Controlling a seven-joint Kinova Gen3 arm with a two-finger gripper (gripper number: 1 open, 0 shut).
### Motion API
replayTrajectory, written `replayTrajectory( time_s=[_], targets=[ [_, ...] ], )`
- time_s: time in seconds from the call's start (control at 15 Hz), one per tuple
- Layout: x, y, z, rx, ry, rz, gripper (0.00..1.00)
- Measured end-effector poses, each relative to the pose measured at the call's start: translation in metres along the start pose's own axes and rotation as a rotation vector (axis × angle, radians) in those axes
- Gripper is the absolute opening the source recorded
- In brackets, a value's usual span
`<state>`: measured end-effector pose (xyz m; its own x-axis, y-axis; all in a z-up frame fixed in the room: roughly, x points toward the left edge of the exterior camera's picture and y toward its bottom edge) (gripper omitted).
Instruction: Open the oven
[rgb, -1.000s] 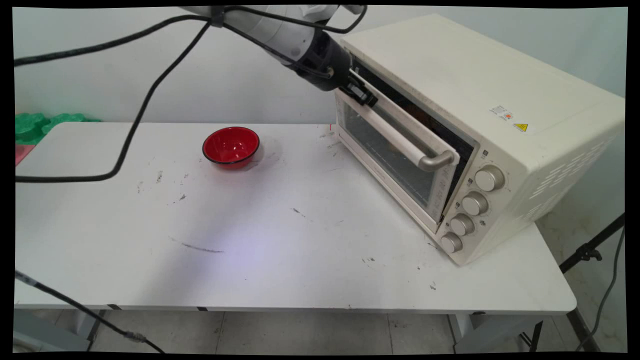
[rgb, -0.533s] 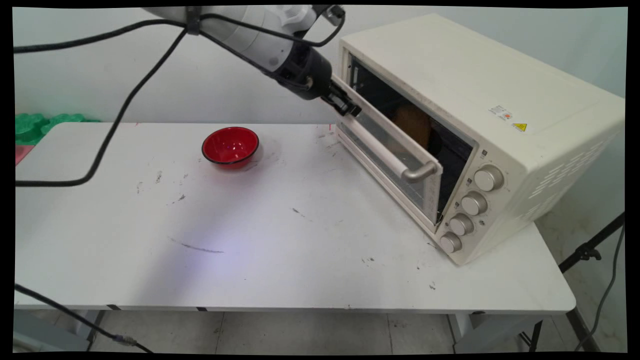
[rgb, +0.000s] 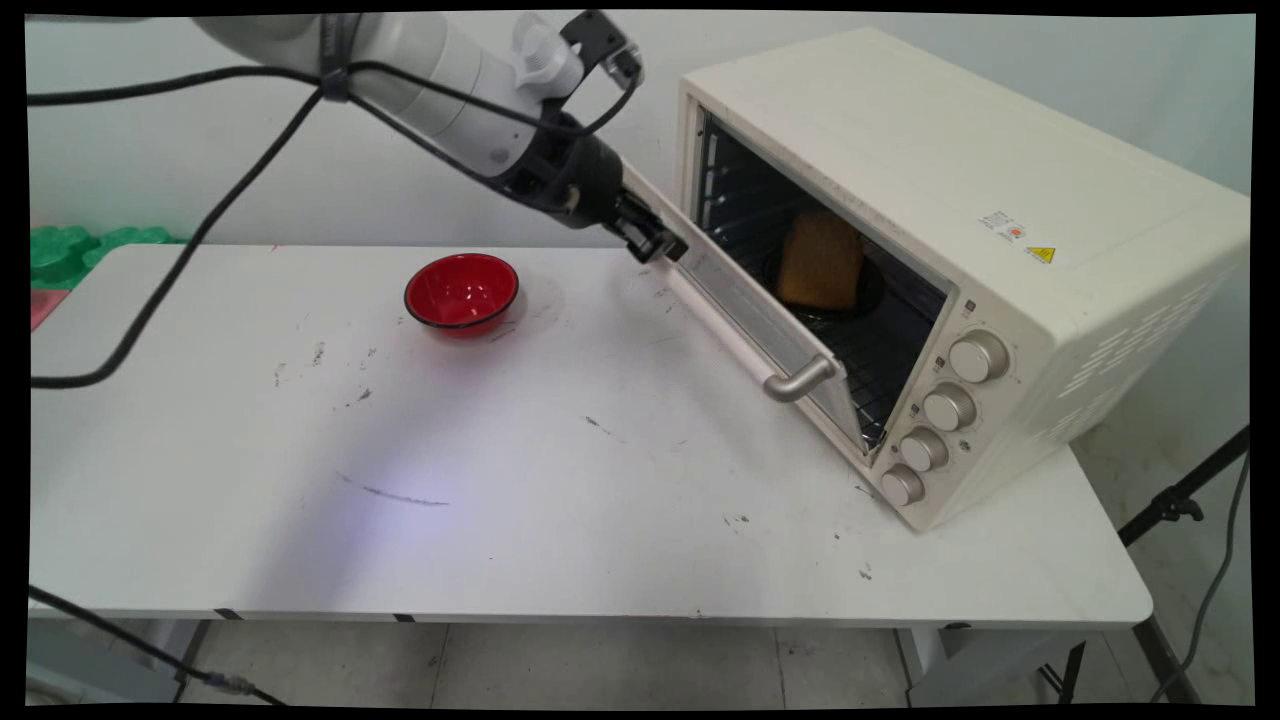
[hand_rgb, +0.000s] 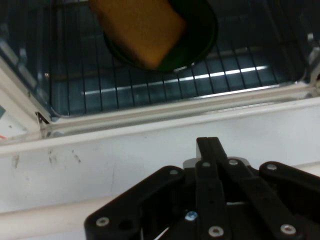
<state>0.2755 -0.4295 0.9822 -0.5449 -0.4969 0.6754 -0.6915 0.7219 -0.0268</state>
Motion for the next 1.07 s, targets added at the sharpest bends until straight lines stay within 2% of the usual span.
replayTrajectory(
  time_s=[1.07],
  targets=[
    [-0.073, -0.003, -0.009, -0.03, -0.009, 0.027, 0.0]
  ],
)
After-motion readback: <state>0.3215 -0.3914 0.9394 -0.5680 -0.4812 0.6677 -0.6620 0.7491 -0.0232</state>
